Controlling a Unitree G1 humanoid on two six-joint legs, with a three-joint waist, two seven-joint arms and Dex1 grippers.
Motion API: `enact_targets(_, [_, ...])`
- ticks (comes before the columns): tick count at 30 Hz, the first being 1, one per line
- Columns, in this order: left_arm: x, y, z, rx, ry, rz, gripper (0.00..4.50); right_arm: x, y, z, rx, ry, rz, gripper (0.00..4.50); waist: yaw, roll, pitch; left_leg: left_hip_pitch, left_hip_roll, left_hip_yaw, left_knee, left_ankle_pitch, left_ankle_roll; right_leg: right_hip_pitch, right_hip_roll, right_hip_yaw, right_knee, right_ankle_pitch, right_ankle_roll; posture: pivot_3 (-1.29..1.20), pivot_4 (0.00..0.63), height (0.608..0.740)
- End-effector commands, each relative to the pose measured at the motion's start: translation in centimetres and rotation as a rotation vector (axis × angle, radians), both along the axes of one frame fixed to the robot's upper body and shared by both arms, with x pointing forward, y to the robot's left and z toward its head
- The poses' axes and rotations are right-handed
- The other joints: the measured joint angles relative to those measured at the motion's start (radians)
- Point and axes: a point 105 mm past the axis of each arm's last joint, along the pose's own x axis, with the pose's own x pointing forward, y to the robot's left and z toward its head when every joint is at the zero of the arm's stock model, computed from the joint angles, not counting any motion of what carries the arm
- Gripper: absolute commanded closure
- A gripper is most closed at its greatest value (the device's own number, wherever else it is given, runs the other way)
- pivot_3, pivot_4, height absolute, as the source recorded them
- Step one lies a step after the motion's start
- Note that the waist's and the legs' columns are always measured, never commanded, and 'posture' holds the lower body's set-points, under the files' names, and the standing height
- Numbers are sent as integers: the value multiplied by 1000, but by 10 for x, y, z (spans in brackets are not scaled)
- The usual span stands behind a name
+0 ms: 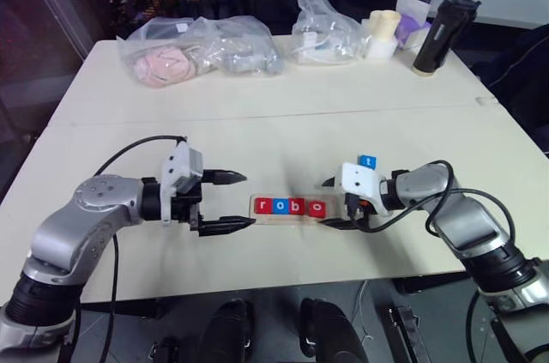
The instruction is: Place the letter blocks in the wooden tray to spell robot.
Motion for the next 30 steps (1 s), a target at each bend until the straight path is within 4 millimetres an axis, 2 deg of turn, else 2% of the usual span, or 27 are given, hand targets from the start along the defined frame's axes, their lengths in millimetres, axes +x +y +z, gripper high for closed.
enact_targets(1, [0,-2,7,-11,-38,-10,0,7,1,16,17,-71,0,88,0,0,0,0,0,0,0,0,0,0,0,0,0,0,0,0,150,740])
enact_targets(11, [0,-3,7,-16,-39,1,0,17,3,18,12,-109,2,88,1,0,0,0,0,0,0,0,0,0,0,0,0,0,0,0,150,740])
enact_targets(16, [0,-3,7,-19,-41,8,0,9,5,22,24,-83,28,88,1,0,0,0,0,0,0,0,0,0,0,0,0,0,0,0,150,740])
enact_targets(21, [0,-2,7,-19,-41,6,0,16,-10,28,-4,-117,-11,88,1,0,0,0,0,0,0,0,0,0,0,0,0,0,0,0,150,740])
enact_targets(30, [1,-4,7,-21,-42,0,0,31,-24,18,-47,-154,-57,88,1,0,0,0,0,0,0,0,0,0,0,0,0,0,0,0,150,740])
